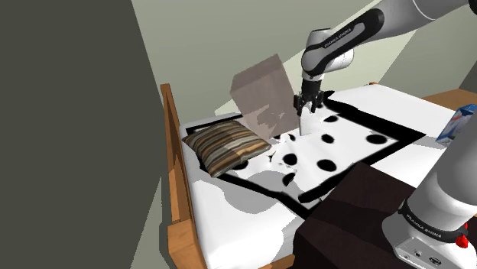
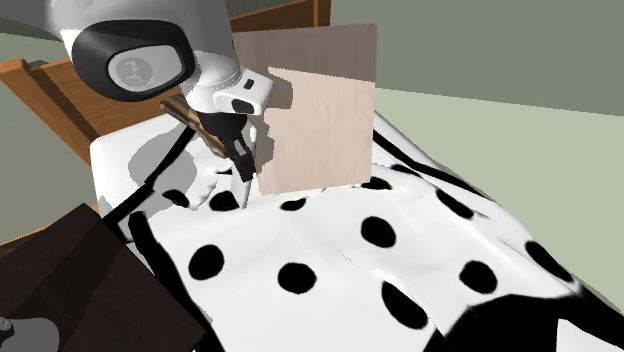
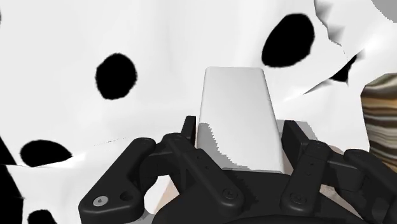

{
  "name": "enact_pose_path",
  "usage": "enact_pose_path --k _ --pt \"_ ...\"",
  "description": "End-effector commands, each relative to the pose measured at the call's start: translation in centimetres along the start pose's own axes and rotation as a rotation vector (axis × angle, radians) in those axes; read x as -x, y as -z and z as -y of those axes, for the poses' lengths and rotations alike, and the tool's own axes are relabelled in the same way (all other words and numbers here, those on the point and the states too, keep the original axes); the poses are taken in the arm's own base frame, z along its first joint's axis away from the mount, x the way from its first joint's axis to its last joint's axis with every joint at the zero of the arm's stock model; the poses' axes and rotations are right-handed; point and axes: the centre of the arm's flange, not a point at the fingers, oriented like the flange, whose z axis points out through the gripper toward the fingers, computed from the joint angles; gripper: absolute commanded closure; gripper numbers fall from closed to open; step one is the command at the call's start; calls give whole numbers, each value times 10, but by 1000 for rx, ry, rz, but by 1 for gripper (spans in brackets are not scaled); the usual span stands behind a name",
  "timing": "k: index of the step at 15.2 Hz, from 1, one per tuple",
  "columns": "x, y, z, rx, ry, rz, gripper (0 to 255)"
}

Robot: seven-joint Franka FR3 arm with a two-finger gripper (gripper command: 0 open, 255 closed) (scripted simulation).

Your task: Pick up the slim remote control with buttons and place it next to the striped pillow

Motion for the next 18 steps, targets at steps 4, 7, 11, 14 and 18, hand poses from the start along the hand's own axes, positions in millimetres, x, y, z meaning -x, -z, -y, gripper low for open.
enact_pose_path --k 4,7,11,14,18 --pt "28 -1 60 0 2 1 255" --pt "44 -1 97 0 2 1 255" --pt "64 0 145 0 2 1 255" --pt "80 0 182 0 2 1 255" --pt "100 0 230 0 2 1 255"
